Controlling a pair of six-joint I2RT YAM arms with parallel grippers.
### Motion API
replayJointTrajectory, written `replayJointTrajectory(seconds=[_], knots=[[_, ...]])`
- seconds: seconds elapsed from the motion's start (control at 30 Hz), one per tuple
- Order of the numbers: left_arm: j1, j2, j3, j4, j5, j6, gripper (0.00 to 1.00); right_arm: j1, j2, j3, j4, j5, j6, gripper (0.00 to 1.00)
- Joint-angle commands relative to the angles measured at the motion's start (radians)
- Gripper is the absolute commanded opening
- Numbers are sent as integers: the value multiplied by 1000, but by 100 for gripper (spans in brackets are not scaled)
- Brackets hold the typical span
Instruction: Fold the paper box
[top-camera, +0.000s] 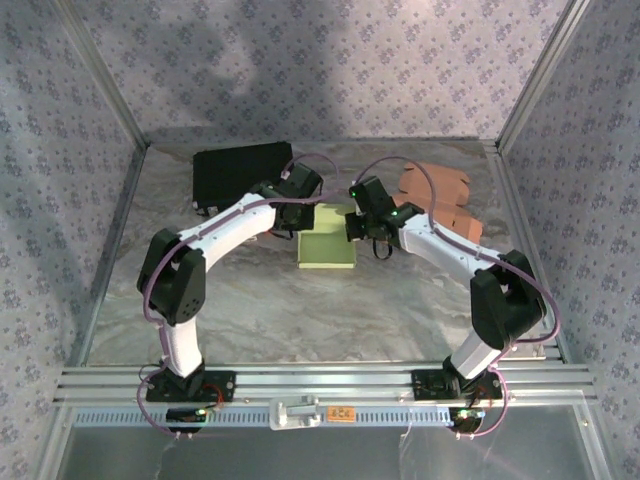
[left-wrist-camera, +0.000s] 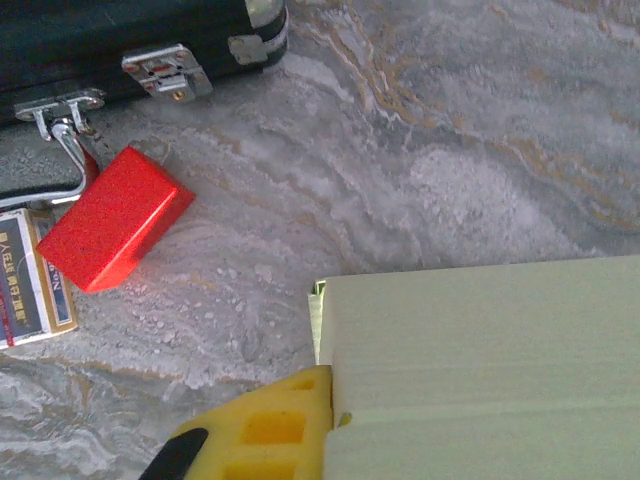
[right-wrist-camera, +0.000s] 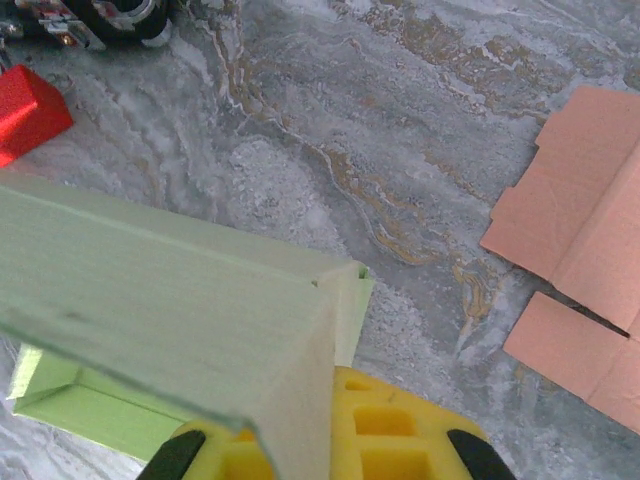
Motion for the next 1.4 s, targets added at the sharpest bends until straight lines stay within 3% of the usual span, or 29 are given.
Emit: replayJointTrajectory(seconds=[0.0,0.57,0.97,1.37], knots=[[18,31,-12,30,-33,-25,5,17,-35,-39,168,42,36,0],[19,-85,-275,293,82,-52,11,68,-62,-193,315,78,-7,0],[5,-111,-343,318,81,-80,9,119,-85,-213,244,146,46,0],[5,-112,-313,313,120,-76,0,123,-72,-123,125,170,120,0]])
